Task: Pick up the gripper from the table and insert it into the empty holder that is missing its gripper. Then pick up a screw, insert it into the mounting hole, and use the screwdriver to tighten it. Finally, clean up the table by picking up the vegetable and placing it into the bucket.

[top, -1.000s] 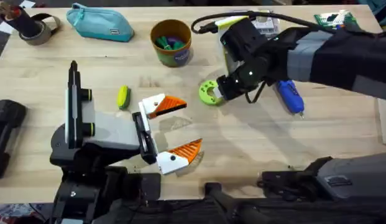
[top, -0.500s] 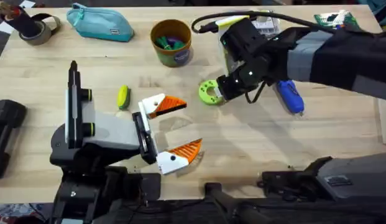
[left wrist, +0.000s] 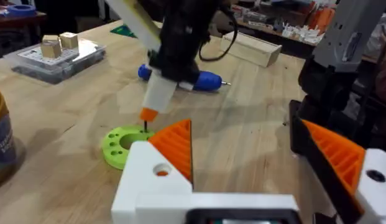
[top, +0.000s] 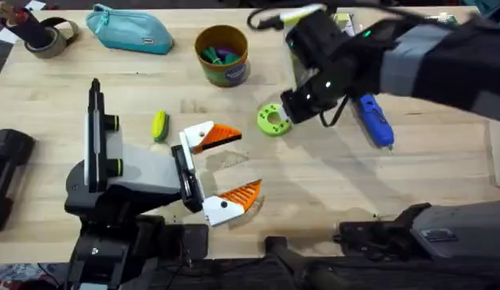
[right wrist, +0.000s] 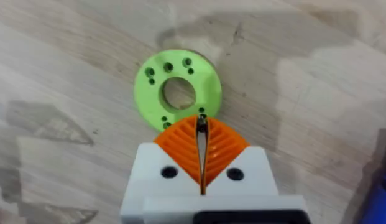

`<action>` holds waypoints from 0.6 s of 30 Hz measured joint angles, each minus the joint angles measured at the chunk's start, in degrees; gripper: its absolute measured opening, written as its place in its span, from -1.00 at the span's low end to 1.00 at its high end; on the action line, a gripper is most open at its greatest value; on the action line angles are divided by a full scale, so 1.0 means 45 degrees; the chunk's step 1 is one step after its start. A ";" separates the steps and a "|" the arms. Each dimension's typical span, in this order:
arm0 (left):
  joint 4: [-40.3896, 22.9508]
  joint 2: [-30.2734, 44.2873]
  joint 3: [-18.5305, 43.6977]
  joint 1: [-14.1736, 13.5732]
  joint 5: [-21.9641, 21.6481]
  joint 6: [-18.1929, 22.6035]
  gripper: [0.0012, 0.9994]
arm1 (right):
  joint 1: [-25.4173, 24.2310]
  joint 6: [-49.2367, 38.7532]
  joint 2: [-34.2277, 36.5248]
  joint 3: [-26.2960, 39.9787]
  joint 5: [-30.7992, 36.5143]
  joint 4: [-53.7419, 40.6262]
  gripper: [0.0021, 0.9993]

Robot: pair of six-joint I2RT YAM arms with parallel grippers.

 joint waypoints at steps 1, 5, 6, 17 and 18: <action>0.0005 0.0000 0.0000 0.0000 0.0000 0.0000 0.97 | 0.0009 -0.0005 -0.0157 0.0271 0.0000 -0.0285 -0.99; 0.0004 0.0000 0.0000 0.0000 0.0000 0.0000 0.97 | 0.0019 -0.0105 -0.0925 0.1833 -0.0005 -0.1633 -0.99; 0.0000 0.0004 0.0000 0.0000 0.0000 0.0000 0.97 | 0.0019 -0.0146 -0.1104 0.2241 -0.0005 -0.1884 -0.99; 0.0000 0.0004 0.0000 0.0000 0.0000 0.0000 0.97 | 0.1078 -0.1767 -0.1667 0.7420 -0.0048 -0.5826 -0.99; 0.0004 0.0001 0.0000 0.0000 0.0004 0.0000 0.97 | 0.1209 -0.1852 -0.1670 0.7637 -0.0052 -0.5909 -0.99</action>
